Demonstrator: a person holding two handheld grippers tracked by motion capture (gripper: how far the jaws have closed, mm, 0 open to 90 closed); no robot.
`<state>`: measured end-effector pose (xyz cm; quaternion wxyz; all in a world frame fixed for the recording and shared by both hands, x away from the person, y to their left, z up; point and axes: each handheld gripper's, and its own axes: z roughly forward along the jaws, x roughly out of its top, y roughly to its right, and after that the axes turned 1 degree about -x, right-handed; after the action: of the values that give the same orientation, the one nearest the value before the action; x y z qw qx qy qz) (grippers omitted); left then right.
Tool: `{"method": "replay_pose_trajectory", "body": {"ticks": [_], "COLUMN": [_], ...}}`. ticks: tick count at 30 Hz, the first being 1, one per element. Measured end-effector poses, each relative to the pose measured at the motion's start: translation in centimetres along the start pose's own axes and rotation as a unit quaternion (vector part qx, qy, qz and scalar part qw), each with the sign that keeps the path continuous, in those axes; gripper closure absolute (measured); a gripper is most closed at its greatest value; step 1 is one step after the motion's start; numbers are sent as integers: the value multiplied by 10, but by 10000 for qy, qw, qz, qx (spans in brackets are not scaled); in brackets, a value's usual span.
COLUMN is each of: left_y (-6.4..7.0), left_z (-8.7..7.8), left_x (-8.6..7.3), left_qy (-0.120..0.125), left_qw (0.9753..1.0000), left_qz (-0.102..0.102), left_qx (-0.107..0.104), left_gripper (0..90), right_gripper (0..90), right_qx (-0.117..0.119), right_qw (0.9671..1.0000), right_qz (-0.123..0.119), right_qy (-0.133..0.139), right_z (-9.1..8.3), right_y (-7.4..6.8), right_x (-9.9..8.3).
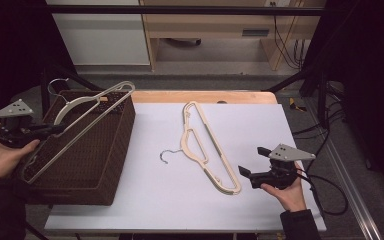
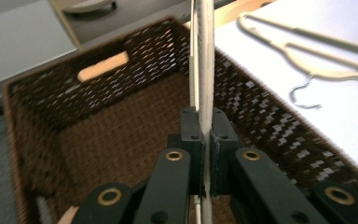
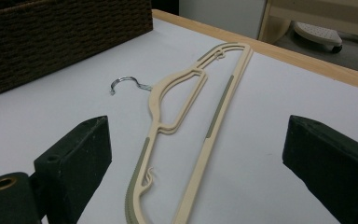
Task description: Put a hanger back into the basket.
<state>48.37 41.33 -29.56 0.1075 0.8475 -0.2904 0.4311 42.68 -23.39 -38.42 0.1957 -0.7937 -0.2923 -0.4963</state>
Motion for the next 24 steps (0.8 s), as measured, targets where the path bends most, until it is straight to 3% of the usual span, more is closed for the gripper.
{"method": "replay_pose_trajectory", "body": {"ticks": [4,12,14,16,19,24], "left_y": [-5,-12,-15,-16,-15,-10], "left_z": [6,10,10,13,19,49], "left_x": [-10,-26,-31,-33,-34,-42], "left_qy": [-102,-83,-192,-120,-218,-750], "left_qw": [9999,9997,9994,9992,9992,9966], "left_qz": [-100,-209,-211,-325,-317,-329], "left_qx": [45,86,216,179,148,132], "left_gripper": [868,867,868,868,868,867], "right_gripper": [80,80,80,79,79,79], "right_qx": [-1,-6,6,3,33,26], "right_qw": [10000,10000,10000,10000,10000,9999], "right_qz": [1,-5,-21,-6,-13,-25], "right_qy": [-3,-16,-50,-58,-76,-101], "right_z": [0,1,2,3,3,5], "right_y": [0,0,0,-1,-1,-2], "right_x": [0,-1,-1,-1,-1,-2]}}
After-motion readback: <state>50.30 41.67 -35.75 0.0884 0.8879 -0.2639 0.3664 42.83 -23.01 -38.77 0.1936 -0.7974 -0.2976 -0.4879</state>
